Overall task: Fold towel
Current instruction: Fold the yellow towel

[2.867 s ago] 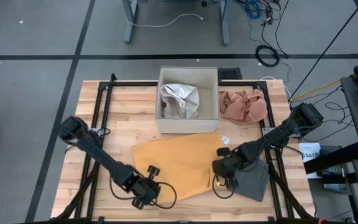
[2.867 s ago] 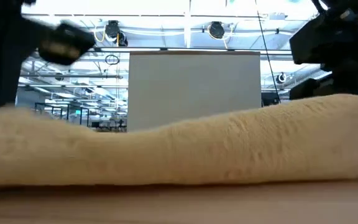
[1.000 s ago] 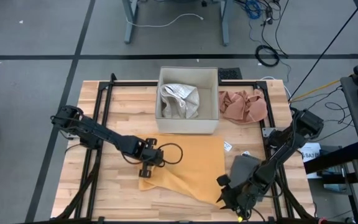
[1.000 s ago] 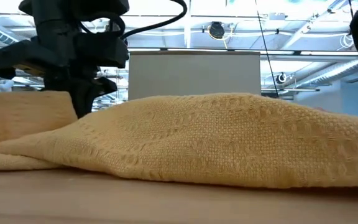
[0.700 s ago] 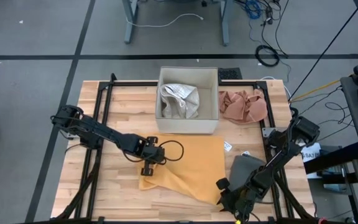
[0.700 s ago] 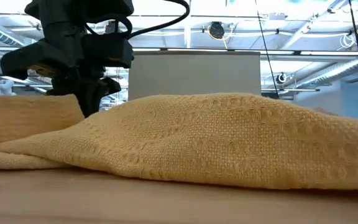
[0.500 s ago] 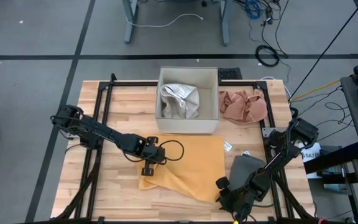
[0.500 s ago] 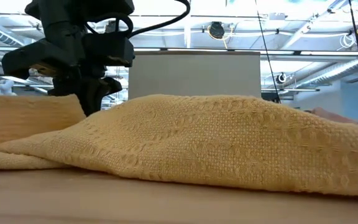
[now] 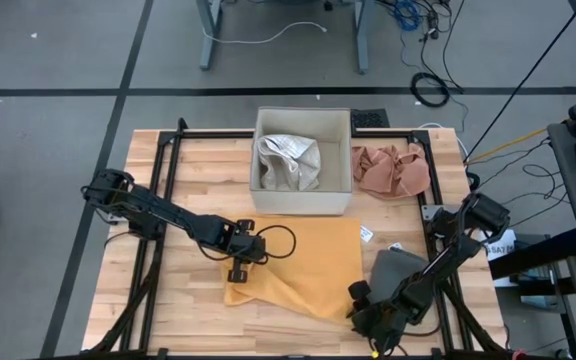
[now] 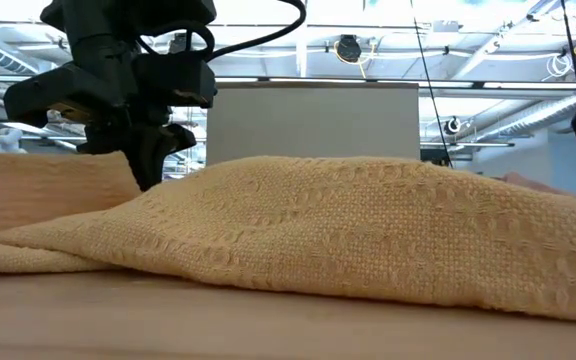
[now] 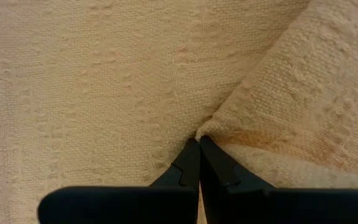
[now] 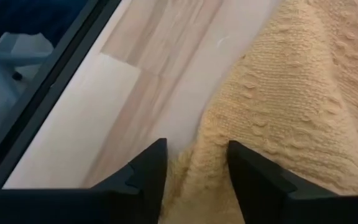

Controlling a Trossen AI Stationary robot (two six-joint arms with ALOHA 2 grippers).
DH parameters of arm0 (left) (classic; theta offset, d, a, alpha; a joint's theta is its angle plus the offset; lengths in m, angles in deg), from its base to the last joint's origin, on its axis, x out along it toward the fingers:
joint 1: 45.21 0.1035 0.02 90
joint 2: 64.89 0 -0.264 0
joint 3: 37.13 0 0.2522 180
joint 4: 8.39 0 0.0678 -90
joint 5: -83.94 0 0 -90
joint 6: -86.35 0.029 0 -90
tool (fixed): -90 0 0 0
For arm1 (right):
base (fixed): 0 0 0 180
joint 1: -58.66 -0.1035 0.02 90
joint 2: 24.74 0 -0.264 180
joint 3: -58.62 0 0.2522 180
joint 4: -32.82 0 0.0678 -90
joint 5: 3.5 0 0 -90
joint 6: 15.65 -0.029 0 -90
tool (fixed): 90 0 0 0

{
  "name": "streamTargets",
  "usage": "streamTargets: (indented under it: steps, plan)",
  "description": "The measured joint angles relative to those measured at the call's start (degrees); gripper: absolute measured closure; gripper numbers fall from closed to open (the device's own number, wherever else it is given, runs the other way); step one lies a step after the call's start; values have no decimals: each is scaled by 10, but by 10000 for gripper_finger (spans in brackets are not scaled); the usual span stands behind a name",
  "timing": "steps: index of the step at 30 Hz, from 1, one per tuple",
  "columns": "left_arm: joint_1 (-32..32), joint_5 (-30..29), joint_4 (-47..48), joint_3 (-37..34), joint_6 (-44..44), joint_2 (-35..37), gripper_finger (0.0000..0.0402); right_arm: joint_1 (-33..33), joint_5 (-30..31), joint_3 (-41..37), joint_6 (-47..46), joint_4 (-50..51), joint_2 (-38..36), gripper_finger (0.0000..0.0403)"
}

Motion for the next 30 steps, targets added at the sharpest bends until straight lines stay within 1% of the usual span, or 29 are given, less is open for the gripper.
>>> streamTargets:
  steps: [4,11,14,16,18,26,30]
  plan:
    - [0,0,0,0,-1,0,401,0,7,2,-17,-3,14,278]
    - [-1,1,1,0,1,0,401,2,-6,-2,-7,0,-5,368]
    - [-1,1,1,0,0,0,401,2,-17,-2,-6,3,-15,385]
    - [-1,1,1,0,-2,0,401,2,-36,-2,-5,-1,-18,384]
    - [-1,1,1,0,-3,0,401,2,-38,-2,-10,0,-18,373]
    - [-1,1,1,0,-3,0,401,6,-32,-2,-26,0,-18,296]
    - [-1,1,1,0,-3,0,401,9,-35,-2,-29,-1,-18,286]
